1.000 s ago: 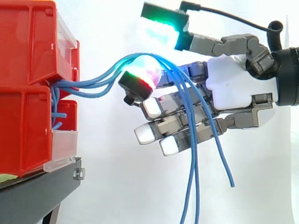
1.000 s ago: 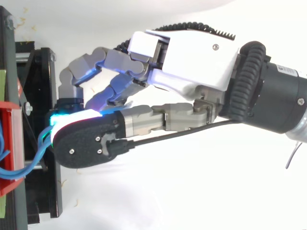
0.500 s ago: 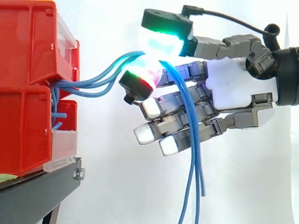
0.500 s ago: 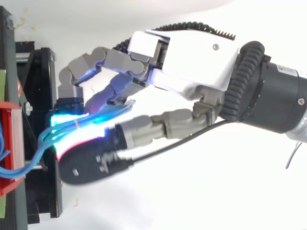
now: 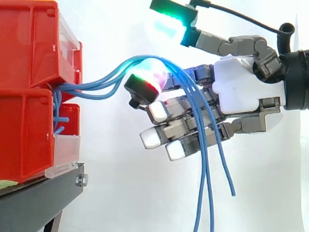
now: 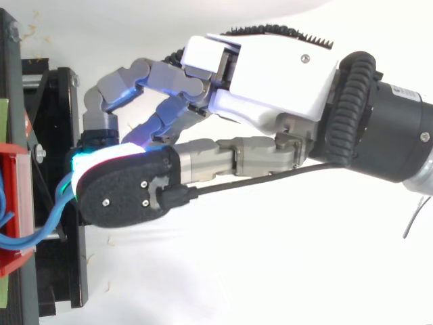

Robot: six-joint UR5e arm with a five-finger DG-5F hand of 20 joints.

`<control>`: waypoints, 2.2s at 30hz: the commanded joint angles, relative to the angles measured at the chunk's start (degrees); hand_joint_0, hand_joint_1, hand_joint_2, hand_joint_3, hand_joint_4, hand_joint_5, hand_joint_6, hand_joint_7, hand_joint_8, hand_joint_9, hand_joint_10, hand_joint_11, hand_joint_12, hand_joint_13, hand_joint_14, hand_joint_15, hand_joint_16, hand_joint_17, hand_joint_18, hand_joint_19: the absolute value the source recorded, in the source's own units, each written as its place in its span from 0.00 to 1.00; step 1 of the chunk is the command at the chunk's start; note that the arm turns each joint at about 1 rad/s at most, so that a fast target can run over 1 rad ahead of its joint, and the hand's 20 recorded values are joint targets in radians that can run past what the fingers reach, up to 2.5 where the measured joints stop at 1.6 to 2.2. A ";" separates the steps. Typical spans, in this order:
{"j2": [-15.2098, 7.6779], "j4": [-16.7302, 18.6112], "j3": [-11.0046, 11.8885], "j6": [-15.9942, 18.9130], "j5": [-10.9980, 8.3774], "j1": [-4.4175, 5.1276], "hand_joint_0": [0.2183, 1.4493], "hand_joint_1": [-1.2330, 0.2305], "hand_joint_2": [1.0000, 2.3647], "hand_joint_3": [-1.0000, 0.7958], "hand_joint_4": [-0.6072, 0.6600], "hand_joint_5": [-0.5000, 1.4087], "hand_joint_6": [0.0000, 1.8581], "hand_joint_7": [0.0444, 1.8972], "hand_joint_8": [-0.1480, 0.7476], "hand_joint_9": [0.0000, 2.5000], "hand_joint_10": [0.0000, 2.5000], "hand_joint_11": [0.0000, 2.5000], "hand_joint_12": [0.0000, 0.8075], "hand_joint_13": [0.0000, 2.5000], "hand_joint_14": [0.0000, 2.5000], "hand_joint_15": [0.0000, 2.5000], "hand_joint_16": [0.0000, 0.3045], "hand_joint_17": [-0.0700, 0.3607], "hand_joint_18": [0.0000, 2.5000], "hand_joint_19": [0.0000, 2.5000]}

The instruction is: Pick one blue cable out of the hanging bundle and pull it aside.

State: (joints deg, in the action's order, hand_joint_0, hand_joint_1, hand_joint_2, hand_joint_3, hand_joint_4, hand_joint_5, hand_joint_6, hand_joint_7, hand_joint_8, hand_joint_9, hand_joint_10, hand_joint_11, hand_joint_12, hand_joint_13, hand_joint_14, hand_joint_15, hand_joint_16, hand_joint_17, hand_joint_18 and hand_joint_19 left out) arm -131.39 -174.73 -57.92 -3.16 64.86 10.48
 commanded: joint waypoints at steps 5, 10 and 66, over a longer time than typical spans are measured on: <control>-0.01 0.18 0.00 -0.09 0.00 -0.02 0.27 0.30 0.01 0.53 0.53 0.20 0.48 0.59 0.56 0.38 0.01 0.28 0.56 0.32 0.01 0.20 0.20 0.48 0.31 0.20; -0.01 0.26 0.00 -0.26 0.00 -0.02 0.36 0.22 0.02 0.50 0.40 0.19 0.49 0.67 0.48 0.35 0.01 0.29 0.47 0.29 0.01 0.21 0.15 0.41 0.27 0.20; -0.01 0.00 0.00 -0.53 0.00 -0.02 0.37 0.25 0.00 0.28 0.46 0.19 0.50 0.60 0.48 0.35 0.01 0.30 0.46 0.30 0.01 0.22 0.15 0.41 0.28 0.21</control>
State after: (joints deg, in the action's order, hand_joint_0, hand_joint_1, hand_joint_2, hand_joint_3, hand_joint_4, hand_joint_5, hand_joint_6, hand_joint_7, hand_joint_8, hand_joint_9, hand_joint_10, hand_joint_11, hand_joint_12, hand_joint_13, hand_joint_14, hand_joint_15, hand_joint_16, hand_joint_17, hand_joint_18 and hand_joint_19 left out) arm -131.40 -174.70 -57.93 -3.69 64.86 10.46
